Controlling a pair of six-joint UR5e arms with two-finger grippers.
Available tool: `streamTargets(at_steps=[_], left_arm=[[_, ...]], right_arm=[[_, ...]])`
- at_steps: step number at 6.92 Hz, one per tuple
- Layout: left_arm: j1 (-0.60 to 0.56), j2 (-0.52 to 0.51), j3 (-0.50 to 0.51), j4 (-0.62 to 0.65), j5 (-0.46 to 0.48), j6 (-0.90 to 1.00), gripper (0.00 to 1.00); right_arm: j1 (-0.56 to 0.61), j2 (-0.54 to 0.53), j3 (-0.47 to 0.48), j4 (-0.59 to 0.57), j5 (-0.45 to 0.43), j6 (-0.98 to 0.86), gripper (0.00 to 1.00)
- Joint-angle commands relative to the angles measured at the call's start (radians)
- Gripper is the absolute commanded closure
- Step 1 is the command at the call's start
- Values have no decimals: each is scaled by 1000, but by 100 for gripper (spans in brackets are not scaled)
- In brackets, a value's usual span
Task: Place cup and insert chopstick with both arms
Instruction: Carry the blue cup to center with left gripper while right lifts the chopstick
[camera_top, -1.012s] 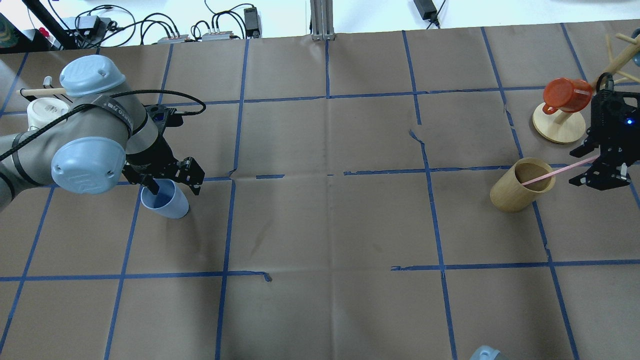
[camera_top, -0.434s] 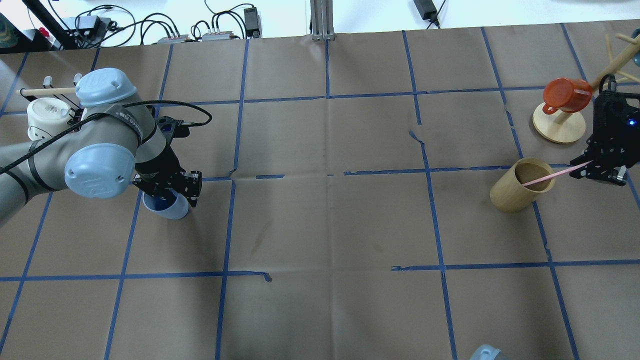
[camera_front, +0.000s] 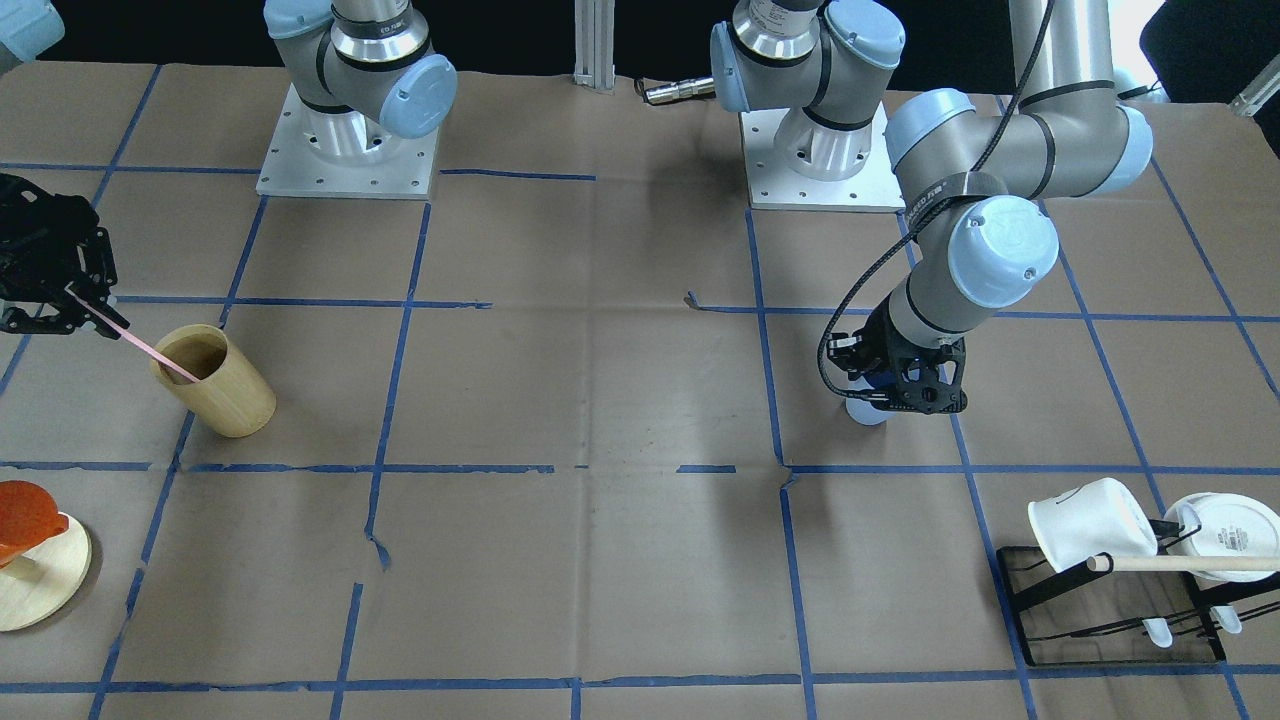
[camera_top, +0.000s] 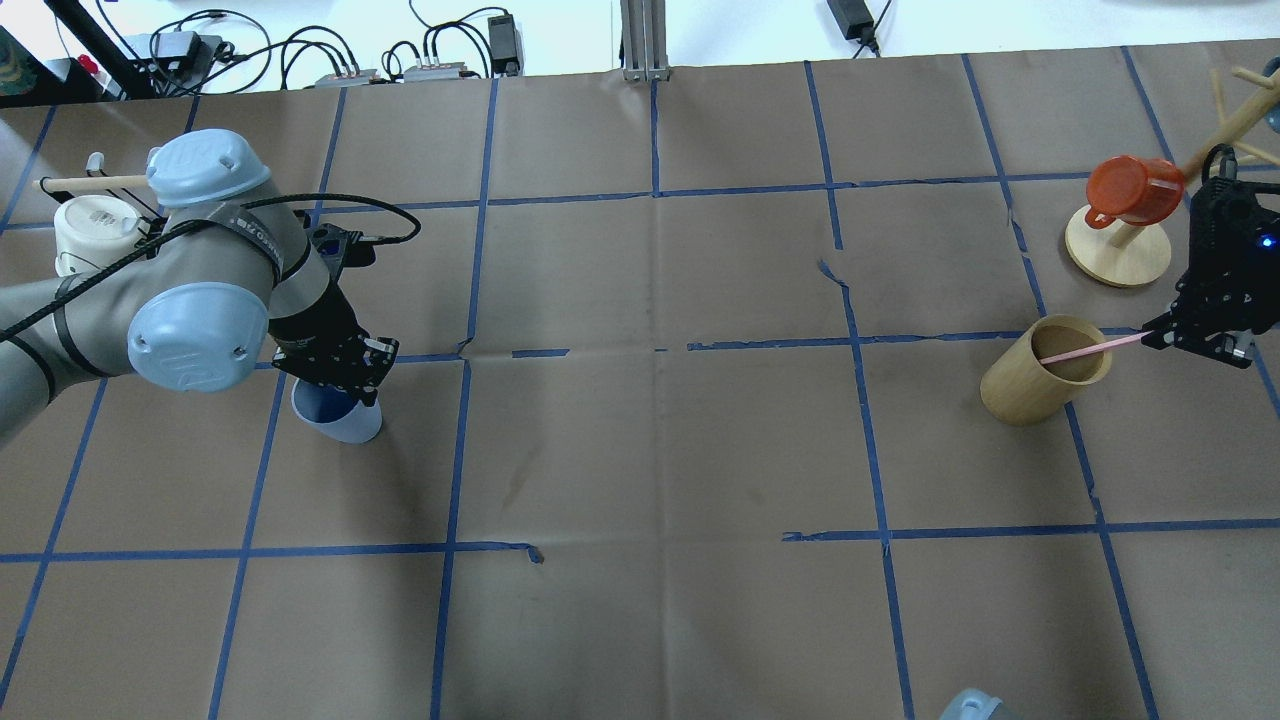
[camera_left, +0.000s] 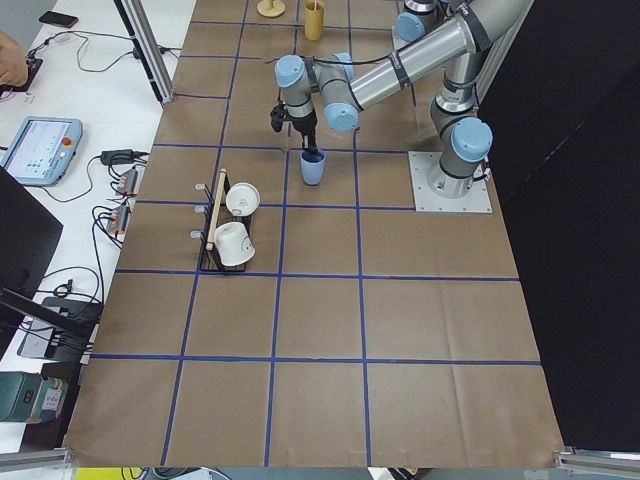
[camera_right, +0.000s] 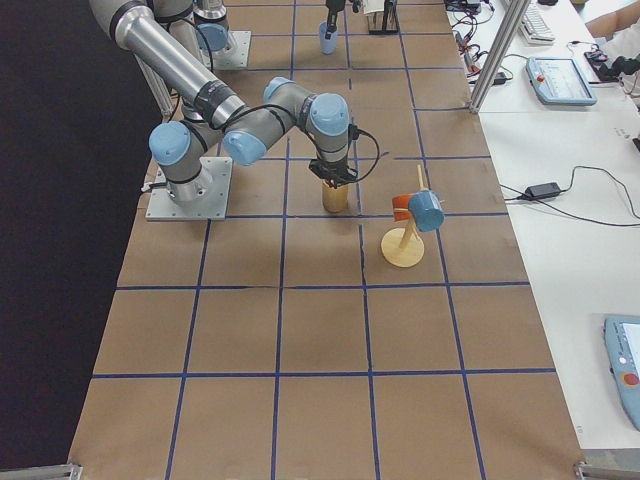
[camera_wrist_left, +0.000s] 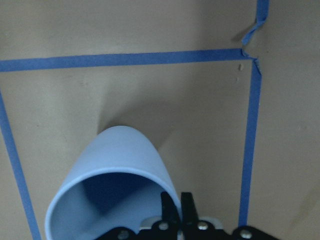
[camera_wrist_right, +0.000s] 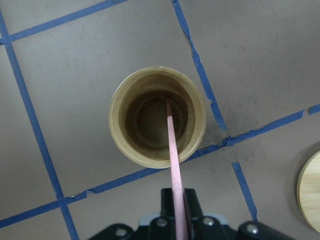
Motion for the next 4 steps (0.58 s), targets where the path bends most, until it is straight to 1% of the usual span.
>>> streamTargets(at_steps=[1, 2, 3, 4], left_arm=[[-4, 18, 12, -3, 1, -61, 100], [-26, 10, 39, -14, -5, -147, 100], [-69, 1, 62, -18, -17, -229, 100], [-155, -8, 98, -17, -19, -335, 100]], right_arm=[[0, -10, -16, 2, -1, 6, 91], [0, -13, -33, 12, -5, 28, 91], [5, -24, -49, 26, -27, 69, 91], [9, -47, -62, 66, -31, 95, 91]])
